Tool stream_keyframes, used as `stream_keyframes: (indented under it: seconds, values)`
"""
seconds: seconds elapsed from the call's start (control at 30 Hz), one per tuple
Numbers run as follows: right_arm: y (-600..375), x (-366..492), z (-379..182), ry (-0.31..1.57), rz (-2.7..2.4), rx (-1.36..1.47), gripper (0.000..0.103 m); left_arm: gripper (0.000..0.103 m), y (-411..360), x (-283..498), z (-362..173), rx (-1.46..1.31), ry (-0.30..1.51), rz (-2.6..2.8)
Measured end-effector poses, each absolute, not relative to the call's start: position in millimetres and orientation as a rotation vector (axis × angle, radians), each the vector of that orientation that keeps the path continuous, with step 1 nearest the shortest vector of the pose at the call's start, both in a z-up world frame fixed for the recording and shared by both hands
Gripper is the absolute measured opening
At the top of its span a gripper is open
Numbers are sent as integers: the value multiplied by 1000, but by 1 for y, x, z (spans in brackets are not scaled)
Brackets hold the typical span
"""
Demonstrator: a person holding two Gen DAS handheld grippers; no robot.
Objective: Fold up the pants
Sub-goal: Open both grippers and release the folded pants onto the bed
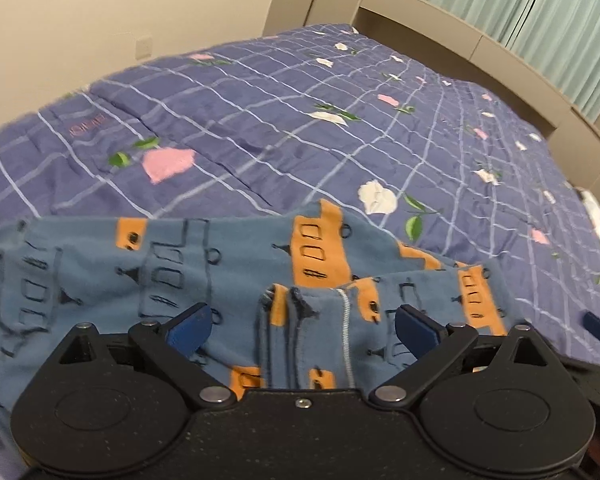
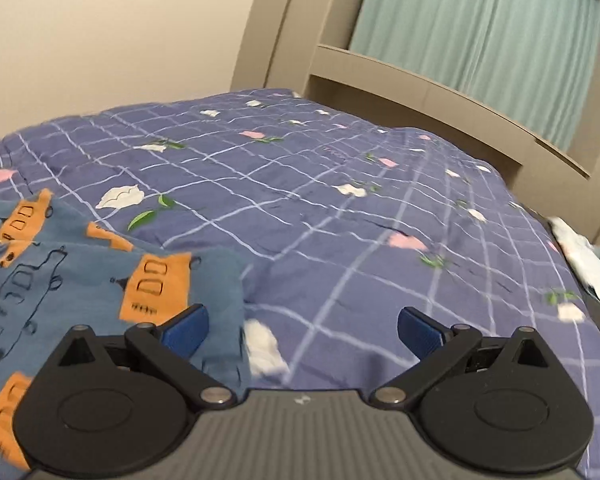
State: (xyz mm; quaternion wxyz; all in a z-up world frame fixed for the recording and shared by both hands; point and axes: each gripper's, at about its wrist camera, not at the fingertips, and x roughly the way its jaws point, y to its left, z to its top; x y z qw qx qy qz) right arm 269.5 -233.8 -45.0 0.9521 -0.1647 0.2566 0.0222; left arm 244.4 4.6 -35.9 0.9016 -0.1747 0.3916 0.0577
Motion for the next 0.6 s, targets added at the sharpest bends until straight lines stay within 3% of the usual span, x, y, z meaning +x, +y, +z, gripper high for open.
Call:
stream_keyframes:
  seconds: [0.33, 0.6]
  values:
    - [-240, 211, -41, 538, -12, -308, 103, 101, -5, 250, -49, -82, 867, 254]
    - [-239, 168, -35, 517, -3, -217, 103, 102, 1, 232, -23, -130, 829, 271]
